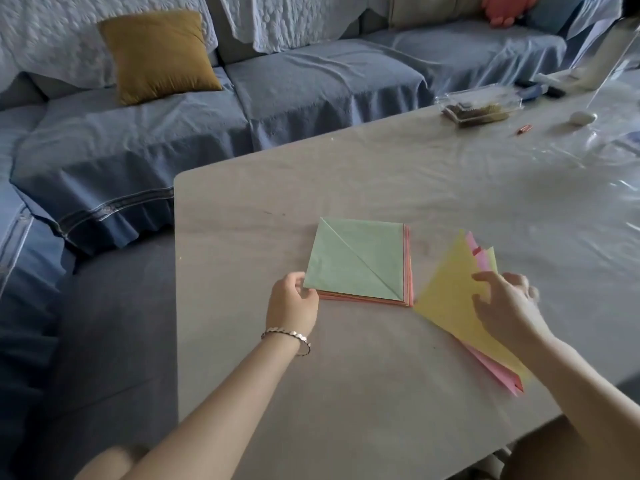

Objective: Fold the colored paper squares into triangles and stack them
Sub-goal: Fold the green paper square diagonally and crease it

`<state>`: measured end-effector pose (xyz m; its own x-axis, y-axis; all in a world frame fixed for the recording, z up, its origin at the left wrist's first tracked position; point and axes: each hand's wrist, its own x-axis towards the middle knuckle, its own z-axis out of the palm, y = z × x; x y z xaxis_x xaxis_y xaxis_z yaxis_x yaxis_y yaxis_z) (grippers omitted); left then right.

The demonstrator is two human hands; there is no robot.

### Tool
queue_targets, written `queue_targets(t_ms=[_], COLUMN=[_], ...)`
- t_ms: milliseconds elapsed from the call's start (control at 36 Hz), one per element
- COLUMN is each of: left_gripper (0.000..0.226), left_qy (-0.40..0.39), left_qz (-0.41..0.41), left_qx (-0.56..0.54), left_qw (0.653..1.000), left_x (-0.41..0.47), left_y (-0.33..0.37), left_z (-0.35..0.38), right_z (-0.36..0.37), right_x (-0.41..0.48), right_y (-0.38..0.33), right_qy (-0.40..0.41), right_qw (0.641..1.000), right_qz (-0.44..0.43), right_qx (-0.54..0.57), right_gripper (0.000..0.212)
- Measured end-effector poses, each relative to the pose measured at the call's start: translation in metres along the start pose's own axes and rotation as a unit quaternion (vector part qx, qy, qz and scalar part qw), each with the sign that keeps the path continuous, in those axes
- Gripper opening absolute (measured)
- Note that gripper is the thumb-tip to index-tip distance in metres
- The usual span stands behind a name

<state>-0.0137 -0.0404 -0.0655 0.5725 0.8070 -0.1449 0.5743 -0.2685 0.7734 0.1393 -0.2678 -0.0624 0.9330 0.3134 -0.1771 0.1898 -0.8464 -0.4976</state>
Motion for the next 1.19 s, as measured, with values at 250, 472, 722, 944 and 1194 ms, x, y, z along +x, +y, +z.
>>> queue_targets(t_ms=[250,472,722,944,1194], left_gripper=[0.055,0.037,0.007,0.021,0.014], left_qy=[-0.051,0.023,0.047,-0.020,-0.079], left_qz=[-0.097,-0.087,-0.164,-0.234,-0.145], left_qx=[0.008,-0.028,-0.145,-0.260,0.006], left_qw=[0.994,0.996,0.975,0.936,0.986], left_x=[0.023,0.029,0.037,0.024,-0.018], left_y=[0.001,0.012,0.026,-0.004,-0.051], left_z=[0.010,0.008,0.015,-0.005,-0.050], right_z=[0.050,0.085,0.074,0.080,0.080], right_x=[0.001,0.004,0.011,0.004,-0.028], right_y=[-0.051,-0.050,-0.055,-0.036,-0.032], right_qy=[-0.068,-0.025,-0.034,0.018,-0.055], right_qw=[0.969,0.943,0.938,0.921,0.846], right_qz=[-0.225,-0.317,-0.319,-0.385,-0.528], right_qx=[-0.070,-0.097,-0.133,-0.052,-0.046], right_gripper=[0.046,0.026,0.035,0.054,0.014])
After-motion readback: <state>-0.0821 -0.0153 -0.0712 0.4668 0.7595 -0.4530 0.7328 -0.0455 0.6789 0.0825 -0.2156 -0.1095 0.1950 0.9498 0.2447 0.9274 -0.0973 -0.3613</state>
